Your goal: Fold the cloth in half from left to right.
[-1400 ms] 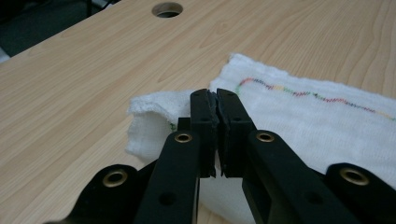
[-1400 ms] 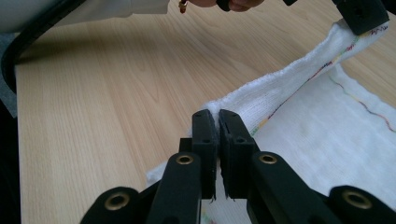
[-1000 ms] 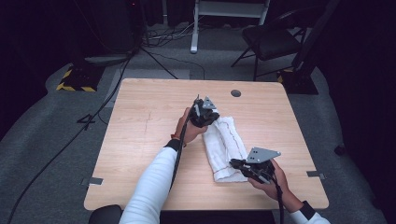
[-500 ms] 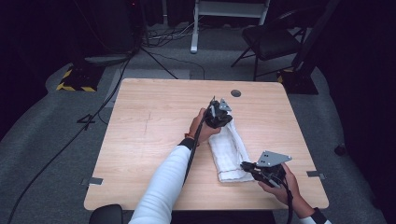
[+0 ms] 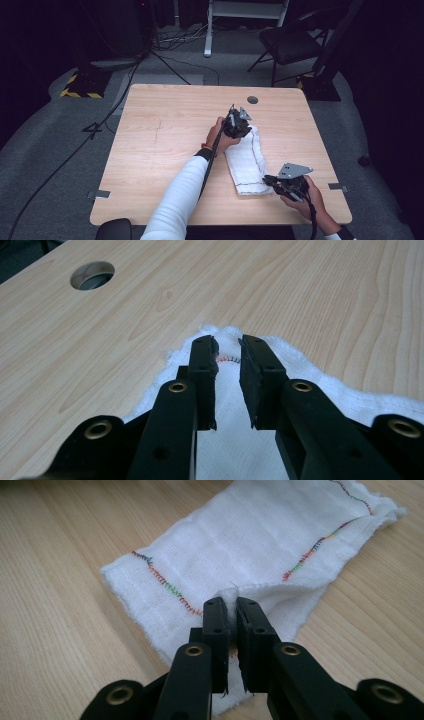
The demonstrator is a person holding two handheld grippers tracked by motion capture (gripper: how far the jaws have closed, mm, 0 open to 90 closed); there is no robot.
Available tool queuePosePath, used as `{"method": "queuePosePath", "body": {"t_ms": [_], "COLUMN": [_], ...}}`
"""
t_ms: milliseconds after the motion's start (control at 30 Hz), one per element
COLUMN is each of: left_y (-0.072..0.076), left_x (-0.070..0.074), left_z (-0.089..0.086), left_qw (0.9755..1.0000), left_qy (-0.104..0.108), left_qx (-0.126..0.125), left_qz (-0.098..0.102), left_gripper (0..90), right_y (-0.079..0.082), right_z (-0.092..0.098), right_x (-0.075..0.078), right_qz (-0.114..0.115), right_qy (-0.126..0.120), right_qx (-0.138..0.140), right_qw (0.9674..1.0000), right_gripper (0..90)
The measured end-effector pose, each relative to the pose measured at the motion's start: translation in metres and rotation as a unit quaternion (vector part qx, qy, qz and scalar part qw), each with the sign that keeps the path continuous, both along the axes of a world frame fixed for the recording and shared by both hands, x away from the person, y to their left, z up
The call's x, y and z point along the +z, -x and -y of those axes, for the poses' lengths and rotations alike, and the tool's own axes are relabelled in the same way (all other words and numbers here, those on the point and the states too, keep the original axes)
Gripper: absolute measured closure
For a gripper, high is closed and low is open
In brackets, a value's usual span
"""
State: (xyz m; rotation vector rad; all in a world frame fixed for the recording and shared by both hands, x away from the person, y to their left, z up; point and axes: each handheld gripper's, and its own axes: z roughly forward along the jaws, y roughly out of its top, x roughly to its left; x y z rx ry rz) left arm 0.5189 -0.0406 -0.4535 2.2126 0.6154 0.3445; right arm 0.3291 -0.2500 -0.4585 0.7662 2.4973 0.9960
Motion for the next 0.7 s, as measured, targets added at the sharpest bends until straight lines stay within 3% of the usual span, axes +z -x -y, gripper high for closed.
{"method": "queuePosePath", "body": {"t_ms": [200,400,533,700], "left_y": [0.016,0.049,0.078,0.111], "left_x": [0.008,0.014,0.015,0.007], "left_z": [-0.014,-0.030,-0.036,-0.037], "left_qw": [0.9999,0.9988,0.9976,0.9960], "left_qy": [-0.002,-0.009,-0.019,-0.031], "left_qx": [-0.014,-0.046,-0.066,-0.084], "left_qz": [0.009,0.014,0.013,-0.007], "left_gripper": [73.2,70.6,62.5,45.5], "right_y": [0.004,0.014,0.012,0.004], "right_z": [0.011,0.029,0.039,0.043], "right_x": [-0.006,-0.007,-0.005,0.000], "right_qz": [-0.015,-0.023,-0.015,-0.010], "right_qy": [0.009,0.002,-0.004,-0.023], "right_qx": [-0.009,-0.030,-0.054,-0.074], "right_qw": [0.9998,0.9993,0.9984,0.9969], "right_gripper": [79.9,71.3,62.4,51.6]}}
